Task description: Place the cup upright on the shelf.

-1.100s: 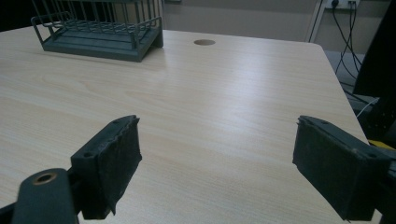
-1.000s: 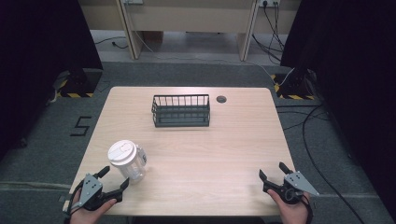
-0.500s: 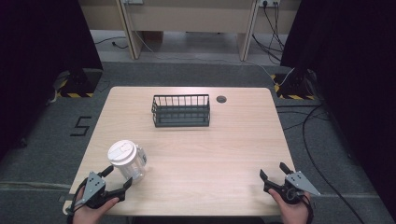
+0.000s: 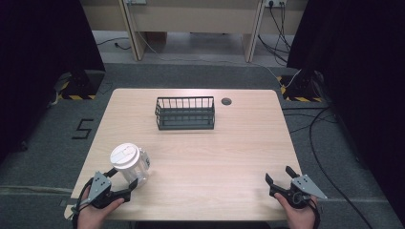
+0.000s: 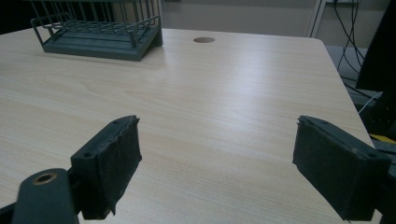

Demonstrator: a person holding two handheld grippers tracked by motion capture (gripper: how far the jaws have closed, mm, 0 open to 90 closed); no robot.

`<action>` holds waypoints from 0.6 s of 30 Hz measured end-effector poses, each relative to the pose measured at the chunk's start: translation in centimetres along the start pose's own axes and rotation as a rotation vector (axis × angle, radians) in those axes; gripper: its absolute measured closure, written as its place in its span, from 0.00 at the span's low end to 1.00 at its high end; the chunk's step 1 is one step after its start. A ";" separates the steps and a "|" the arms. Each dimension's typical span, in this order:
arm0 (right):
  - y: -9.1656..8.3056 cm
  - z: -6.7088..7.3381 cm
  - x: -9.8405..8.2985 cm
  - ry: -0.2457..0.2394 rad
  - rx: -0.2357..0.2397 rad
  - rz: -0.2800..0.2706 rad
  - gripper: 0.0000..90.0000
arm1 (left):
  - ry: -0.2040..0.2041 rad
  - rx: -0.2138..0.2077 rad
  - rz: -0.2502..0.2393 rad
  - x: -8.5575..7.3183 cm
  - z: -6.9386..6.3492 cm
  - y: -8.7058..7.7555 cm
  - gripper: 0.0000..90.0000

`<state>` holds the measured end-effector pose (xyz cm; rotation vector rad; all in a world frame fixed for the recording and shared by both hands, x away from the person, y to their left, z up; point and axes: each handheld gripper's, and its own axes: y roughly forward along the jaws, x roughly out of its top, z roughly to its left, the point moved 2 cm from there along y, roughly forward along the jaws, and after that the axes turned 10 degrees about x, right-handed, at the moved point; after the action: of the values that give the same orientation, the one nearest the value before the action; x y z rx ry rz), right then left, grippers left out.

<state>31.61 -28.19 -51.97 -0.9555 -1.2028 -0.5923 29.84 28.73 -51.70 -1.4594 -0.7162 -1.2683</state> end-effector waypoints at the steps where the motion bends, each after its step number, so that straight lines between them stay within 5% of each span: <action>1: 0.0 0.0 0.0 0.000 0.001 -0.001 0.17 | 0.007 0.004 -0.002 0.1 0.0 0.1 0.16; 18: 0.0 0.0 0.0 -0.005 0.003 0.003 0.17 | 0.013 -0.026 -0.031 0.9 -0.3 2.1 0.16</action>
<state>31.65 -28.19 -51.97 -0.9568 -1.2059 -0.5857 31.88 27.69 -51.50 -1.4644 -0.7182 -1.3138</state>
